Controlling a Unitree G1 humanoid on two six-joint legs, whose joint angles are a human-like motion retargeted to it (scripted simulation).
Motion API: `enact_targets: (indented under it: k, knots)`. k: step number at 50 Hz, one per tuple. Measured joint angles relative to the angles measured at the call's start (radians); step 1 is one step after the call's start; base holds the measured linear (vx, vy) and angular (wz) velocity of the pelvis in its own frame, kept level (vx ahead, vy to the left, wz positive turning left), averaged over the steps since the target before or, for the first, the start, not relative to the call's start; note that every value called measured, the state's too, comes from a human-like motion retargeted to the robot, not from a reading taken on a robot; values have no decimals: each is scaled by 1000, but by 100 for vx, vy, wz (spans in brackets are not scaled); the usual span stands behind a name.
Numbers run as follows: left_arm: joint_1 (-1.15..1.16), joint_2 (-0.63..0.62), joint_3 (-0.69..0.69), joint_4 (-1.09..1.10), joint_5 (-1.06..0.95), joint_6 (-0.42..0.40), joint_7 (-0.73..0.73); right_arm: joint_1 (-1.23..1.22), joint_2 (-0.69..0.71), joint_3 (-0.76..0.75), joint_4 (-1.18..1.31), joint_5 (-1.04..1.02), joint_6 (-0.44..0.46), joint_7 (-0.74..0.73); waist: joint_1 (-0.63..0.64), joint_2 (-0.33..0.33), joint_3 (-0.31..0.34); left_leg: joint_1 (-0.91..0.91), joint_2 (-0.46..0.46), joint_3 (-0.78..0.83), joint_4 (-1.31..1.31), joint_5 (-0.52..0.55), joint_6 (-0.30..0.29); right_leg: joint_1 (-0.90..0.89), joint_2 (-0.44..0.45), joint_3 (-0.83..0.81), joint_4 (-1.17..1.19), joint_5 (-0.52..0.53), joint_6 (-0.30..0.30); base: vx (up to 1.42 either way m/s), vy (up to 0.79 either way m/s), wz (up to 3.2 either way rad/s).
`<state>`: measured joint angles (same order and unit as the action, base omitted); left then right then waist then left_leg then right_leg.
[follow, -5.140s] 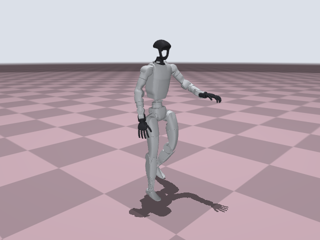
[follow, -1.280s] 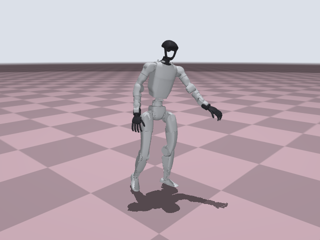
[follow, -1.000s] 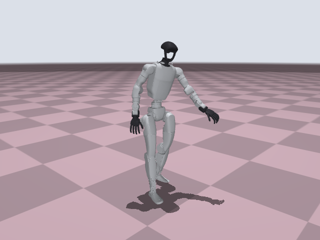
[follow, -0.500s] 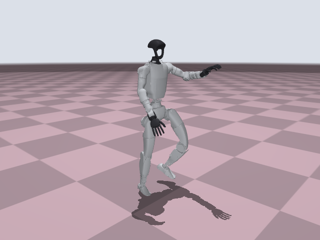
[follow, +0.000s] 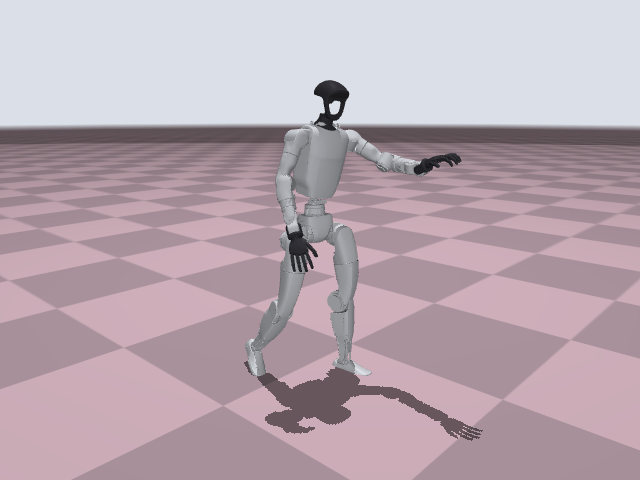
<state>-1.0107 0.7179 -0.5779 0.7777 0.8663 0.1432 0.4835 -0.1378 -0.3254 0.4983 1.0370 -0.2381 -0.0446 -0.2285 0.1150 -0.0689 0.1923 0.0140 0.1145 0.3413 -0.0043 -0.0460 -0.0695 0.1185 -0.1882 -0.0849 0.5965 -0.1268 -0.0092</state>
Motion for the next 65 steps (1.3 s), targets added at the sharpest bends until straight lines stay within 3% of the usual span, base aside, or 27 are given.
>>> enact_targets:
  k: [2,5,10,14,19,22,25,28,35,39,43,50,53,56,59,65]
  knots:
    - [39,-62,-52,175,16,1,-42,42,1,-16,0,7,-12,5,-35,8,15,26,8,-15,10,-20,-4,-92,3,-9,191,21,-72,40,25,44]
    - [99,-134,-92,381,32,16,-63,87,-2,-34,-6,10,-27,-5,-83,9,33,40,17,-27,35,-54,-15,-239,-7,-40,408,-31,-133,37,19,23]
    - [199,-198,-45,515,53,38,-41,131,-5,-66,1,-19,-45,-27,-127,11,56,43,27,-24,91,-114,-35,-402,-1,-114,408,-88,-154,35,13,0]
    - [236,-223,-33,531,43,33,-24,154,-11,-82,11,-30,-47,-34,-145,10,72,48,20,-30,121,-158,-38,-434,30,-171,120,-28,-84,35,6,11]
    - [252,-247,-56,536,11,12,6,170,-8,-90,29,-57,-27,-42,-176,-30,94,99,-42,-66,136,-225,-38,-367,51,-167,-410,171,103,45,-2,48]
    - [270,-261,-53,543,20,2,6,174,-1,-94,39,-77,-25,-31,-187,-48,89,150,-73,-86,133,-265,-39,-327,53,-117,-604,209,202,54,-8,42]
    - [304,-273,-32,536,28,-7,-6,166,-2,-105,47,-83,-23,-17,-183,-37,65,193,-82,-95,138,-286,-34,-302,50,-100,-636,264,216,57,-10,16]
    - [357,-276,3,508,34,-16,-27,140,-5,-122,62,-88,-12,-15,-167,-16,35,208,-78,-89,209,-279,-15,-271,37,-111,-606,302,187,59,-12,-6]
    - [505,-182,52,257,30,-54,-33,40,-11,-142,82,-32,9,-85,-96,25,-14,-7,-18,-102,790,-111,45,-184,20,-73,-499,130,131,51,-13,-23]
    - [509,-53,75,2,-26,-65,17,-34,-22,-124,42,71,13,-136,-26,21,-22,-184,-8,-88,1063,-184,59,-140,4,-47,-504,85,126,38,-6,-32]
    - [473,70,134,-249,-62,-60,42,-127,-39,-73,12,124,20,-150,39,14,-12,-305,16,-24,1153,-240,74,-104,-14,-23,-505,57,130,33,-2,-29]
    - [353,204,255,-528,-49,1,75,-243,-57,-12,-22,121,41,-110,96,6,-11,-417,19,20,921,-246,50,-59,-28,-15,-507,15,158,32,4,-11]
    - [284,231,296,-559,-33,22,91,-265,-48,-9,-25,111,45,-92,110,8,-10,-385,22,44,663,-157,51,-38,-23,-14,-502,-13,164,36,9,-12]
    - [225,242,313,-548,-35,29,108,-260,-36,3,-26,97,38,-71,121,19,-9,-304,15,41,341,-51,29,-3,-5,-6,-500,-45,172,42,14,-26]
    - [182,235,308,-502,-49,15,116,-228,-23,23,-22,76,16,-45,119,34,-14,-208,17,31,84,-19,-12,45,17,-2,-496,-83,182,48,20,-21]
    - [142,139,234,-297,-66,-5,72,-99,18,25,23,-7,17,-14,102,7,-53,-99,18,86,-40,103,-18,77,10,-7,-385,-140,171,52,26,-1]
